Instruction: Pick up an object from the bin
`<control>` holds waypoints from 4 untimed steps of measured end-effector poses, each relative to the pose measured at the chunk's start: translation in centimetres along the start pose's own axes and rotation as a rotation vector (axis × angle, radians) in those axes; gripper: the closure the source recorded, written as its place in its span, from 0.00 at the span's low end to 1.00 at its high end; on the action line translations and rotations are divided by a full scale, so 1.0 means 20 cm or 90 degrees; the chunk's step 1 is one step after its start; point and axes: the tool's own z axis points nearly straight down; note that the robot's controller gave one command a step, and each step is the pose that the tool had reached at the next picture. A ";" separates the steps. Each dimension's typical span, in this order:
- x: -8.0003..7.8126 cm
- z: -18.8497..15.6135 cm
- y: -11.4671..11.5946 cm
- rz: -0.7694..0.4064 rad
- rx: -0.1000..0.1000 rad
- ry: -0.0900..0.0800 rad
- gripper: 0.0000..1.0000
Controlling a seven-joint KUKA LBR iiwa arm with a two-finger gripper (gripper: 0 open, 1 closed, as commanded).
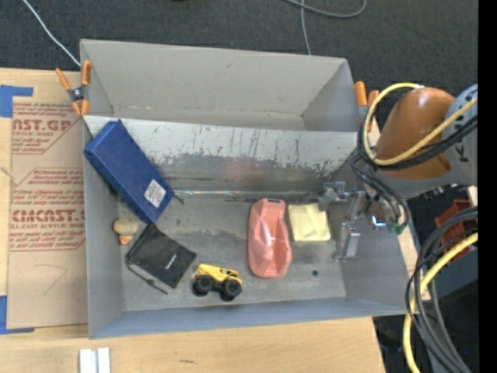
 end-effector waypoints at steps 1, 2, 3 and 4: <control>-0.01 -0.02 0.00 -0.001 0.001 -0.005 0.00; -0.11 0.31 0.01 -0.025 0.000 -0.001 0.00; -0.16 0.30 0.02 -0.011 0.001 -0.007 0.00; -0.12 0.30 0.02 -0.025 0.001 -0.004 0.00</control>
Offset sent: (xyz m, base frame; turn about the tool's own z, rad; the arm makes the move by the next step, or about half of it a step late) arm 0.0220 0.0028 -0.0612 -0.0394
